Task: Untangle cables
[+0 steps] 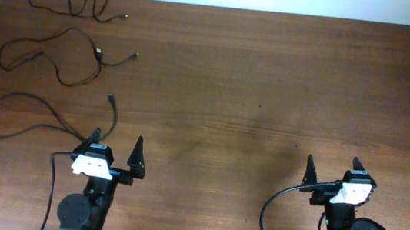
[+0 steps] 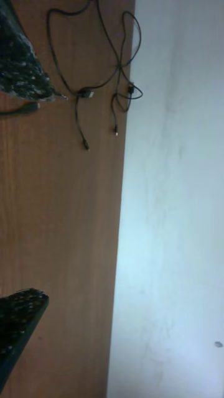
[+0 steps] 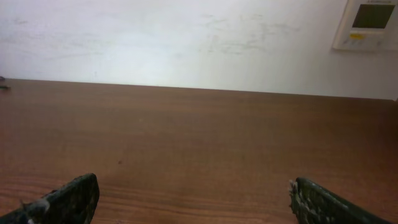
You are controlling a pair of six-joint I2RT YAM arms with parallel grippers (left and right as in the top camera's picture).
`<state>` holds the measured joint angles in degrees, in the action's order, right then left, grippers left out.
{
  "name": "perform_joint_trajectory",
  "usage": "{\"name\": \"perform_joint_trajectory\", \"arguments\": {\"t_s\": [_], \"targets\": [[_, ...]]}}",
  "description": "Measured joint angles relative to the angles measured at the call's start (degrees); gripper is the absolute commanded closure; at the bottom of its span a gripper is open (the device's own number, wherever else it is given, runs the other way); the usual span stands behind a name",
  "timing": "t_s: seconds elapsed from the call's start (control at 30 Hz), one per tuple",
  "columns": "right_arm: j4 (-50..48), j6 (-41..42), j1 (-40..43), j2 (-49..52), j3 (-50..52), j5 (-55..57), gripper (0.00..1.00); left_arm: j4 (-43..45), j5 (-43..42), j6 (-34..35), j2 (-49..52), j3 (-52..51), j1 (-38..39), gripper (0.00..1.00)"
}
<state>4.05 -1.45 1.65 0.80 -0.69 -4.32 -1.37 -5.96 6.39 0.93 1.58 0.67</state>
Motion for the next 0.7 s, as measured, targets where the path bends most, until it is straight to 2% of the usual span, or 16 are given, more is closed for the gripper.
{"name": "perform_joint_trajectory", "arguments": {"t_s": [0.2,0.4,0.7], "targets": [[-0.02,-0.02,0.00,0.00,0.00,0.00,0.02,0.55,2.82,-7.56,-0.04,-0.63,4.26,0.01],[-0.02,0.00,0.00,0.00,0.00,0.00,0.02,-2.32,11.61,-5.25,-0.09,-0.63,4.74,0.01],[-0.02,-0.02,0.00,0.00,0.00,0.00,0.02,-2.67,12.44,-3.08,-0.09,-0.63,2.40,0.01]]}}
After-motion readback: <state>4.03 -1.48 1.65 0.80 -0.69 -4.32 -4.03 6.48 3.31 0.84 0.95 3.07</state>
